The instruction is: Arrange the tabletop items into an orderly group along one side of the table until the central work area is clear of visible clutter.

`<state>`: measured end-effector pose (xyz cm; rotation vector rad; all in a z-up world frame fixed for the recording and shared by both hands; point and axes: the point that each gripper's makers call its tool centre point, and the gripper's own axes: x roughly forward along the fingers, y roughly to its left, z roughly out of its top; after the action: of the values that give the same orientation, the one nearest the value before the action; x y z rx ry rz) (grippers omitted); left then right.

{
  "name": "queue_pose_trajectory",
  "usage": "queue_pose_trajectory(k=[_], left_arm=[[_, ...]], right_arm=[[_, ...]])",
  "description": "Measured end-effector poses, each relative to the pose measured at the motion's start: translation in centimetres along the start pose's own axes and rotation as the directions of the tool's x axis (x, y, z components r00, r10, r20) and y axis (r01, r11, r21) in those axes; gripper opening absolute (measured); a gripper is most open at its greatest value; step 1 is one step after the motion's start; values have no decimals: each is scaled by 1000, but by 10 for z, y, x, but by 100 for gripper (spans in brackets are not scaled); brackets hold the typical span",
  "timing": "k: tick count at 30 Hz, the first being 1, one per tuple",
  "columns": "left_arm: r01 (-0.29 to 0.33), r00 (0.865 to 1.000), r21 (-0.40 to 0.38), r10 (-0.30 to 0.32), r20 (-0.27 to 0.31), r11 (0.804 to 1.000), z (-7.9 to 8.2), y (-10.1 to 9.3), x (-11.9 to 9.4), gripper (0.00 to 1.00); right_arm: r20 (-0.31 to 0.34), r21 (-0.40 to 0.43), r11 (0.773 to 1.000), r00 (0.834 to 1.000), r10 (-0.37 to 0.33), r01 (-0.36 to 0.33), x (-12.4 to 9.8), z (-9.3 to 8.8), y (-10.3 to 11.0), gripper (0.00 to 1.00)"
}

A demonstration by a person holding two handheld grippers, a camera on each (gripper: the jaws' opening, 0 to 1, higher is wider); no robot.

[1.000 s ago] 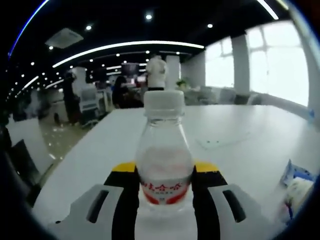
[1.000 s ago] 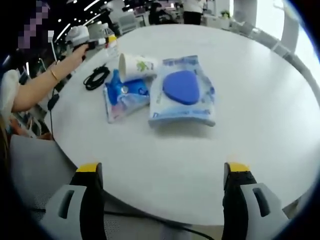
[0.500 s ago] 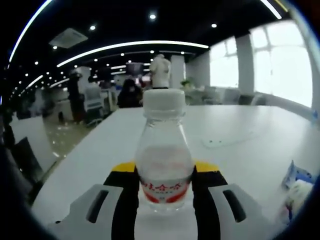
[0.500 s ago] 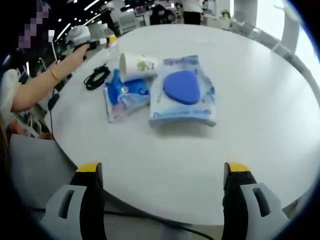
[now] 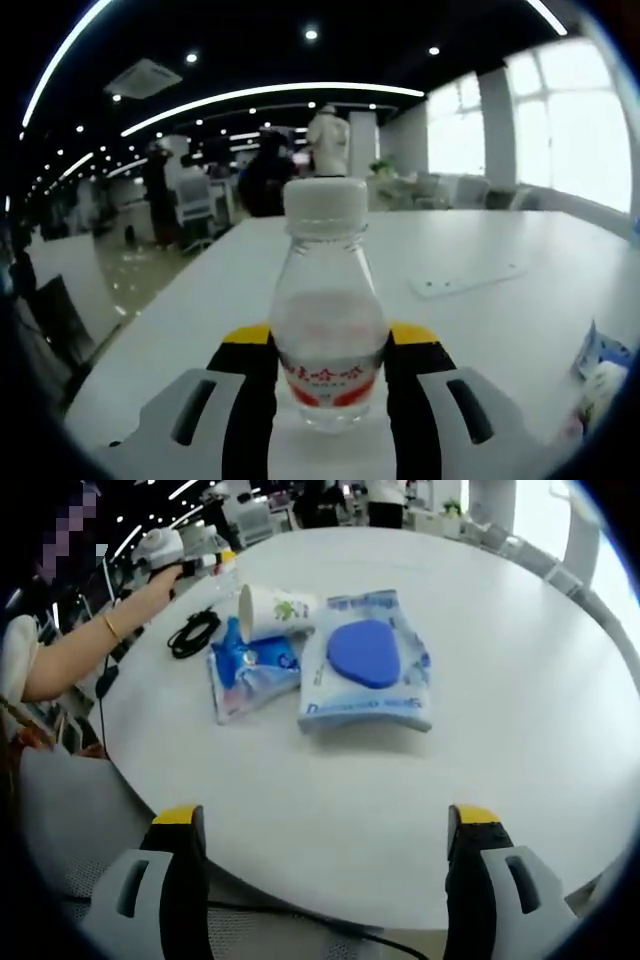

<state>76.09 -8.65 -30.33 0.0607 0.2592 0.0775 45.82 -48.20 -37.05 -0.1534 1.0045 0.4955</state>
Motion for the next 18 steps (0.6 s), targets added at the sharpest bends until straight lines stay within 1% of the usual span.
queue_pose_trajectory(k=[1, 3, 4, 6, 12, 14, 16, 18], left_arm=[[6, 1000, 9, -6, -5, 1000, -1, -1, 0, 41], [20, 1000, -21, -20, -7, 1000, -3, -2, 1, 44], [24, 1000, -30, -25, -4, 999, -2, -2, 1, 48], [19, 1000, -21, -19, -6, 1000, -2, -1, -1, 52], [48, 999, -21, -48, 8, 999, 4, -4, -5, 60], [61, 998, -14, -61, 9, 998, 4, -5, -6, 63], [97, 995, -19, -96, 27, 995, 6, -10, -7, 67], [99, 995, -11, -99, 13, 995, 3, -10, -10, 71]], right_arm=[[5, 15, 1000, 1000, 2, -2, -1, 0, -1, 99], [12, 27, 1000, 1000, 2, -3, -1, 1, -2, 99], [17, 28, 1000, 1000, 1, -1, -2, 2, -2, 99], [20, 30, 1000, 1000, -2, 1, -2, 2, -2, 99], [23, 22, 1000, 1000, -1, 0, -2, 3, 0, 99], [32, 21, 1000, 999, 2, -3, -2, 5, 1, 99], [46, 17, 1000, 999, 4, -5, -3, 7, 2, 99], [51, 16, 1000, 999, 5, -5, -4, 9, 2, 99]])
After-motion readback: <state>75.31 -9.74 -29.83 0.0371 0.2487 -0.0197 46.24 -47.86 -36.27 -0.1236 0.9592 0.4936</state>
